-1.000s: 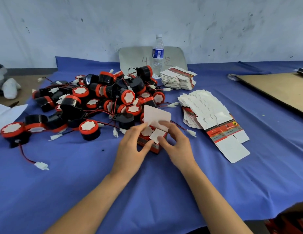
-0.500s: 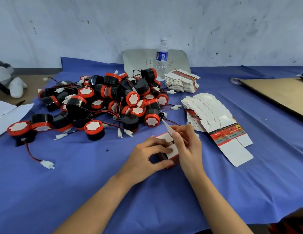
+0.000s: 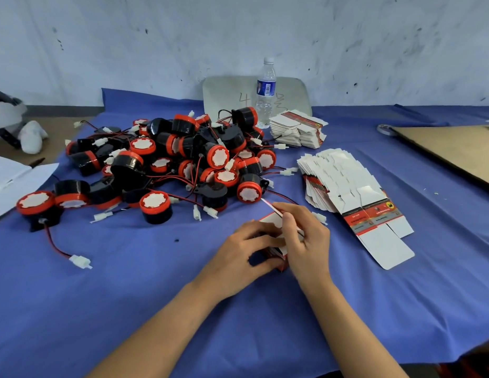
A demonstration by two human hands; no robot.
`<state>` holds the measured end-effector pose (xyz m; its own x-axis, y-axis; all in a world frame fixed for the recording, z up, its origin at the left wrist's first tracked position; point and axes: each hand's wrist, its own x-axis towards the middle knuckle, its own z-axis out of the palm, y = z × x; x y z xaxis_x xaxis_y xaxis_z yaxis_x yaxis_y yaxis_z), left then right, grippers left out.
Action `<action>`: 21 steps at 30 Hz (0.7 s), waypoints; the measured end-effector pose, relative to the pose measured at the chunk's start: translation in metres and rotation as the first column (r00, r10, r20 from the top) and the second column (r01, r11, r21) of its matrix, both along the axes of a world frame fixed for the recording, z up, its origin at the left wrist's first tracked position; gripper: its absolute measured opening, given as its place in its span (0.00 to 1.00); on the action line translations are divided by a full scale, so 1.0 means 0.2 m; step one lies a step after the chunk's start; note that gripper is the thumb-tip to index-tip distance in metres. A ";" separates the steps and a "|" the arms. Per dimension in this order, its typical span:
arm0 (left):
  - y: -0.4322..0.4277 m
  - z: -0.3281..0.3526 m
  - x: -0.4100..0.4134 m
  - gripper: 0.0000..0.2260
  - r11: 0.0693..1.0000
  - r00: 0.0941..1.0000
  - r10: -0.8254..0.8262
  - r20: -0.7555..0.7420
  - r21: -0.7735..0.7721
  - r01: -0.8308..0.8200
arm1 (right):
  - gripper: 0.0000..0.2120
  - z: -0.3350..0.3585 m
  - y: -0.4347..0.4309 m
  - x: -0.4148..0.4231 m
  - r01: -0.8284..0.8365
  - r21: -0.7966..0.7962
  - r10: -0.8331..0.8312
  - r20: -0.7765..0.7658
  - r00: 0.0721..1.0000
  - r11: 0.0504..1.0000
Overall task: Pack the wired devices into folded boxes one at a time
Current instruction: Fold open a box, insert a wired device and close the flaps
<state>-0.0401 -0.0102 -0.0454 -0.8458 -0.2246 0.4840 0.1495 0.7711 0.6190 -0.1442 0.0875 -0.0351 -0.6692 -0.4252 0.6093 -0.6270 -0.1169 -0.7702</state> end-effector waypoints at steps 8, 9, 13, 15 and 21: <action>0.00 0.00 -0.01 0.10 1.000 0.999 0.014 -0.049 -0.019 -0.015 | 0.10 -0.03 -0.01 -0.03 0.102 0.063 -0.106 0.062 0.992 0.993; 0.01 0.00 -0.02 0.10 0.999 0.997 0.028 -0.065 -0.035 -0.030 | 0.11 -0.03 0.00 -0.03 0.090 0.066 -0.095 0.072 0.993 0.994; 0.02 0.00 -0.03 0.07 0.987 0.985 0.124 -0.116 -0.089 -0.135 | 0.13 -0.02 0.01 -0.01 -0.068 0.104 0.056 0.114 0.992 0.992; 0.02 0.00 -0.02 0.05 0.979 0.968 0.191 -0.163 -0.034 -0.199 | 0.15 -0.02 0.01 -0.01 -0.106 0.115 0.093 0.111 0.989 0.988; -0.02 0.02 0.00 0.10 0.891 0.922 0.370 -0.118 0.326 -0.316 | 0.07 -0.03 0.01 -0.02 -0.108 0.180 0.121 -0.062 0.991 0.978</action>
<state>-0.0410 -0.0145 -0.0416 -0.5992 -0.6405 0.4804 0.0339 0.5791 0.8145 -0.1480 0.0901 -0.0408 -0.5670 -0.6013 0.5629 -0.6721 -0.0573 -0.7382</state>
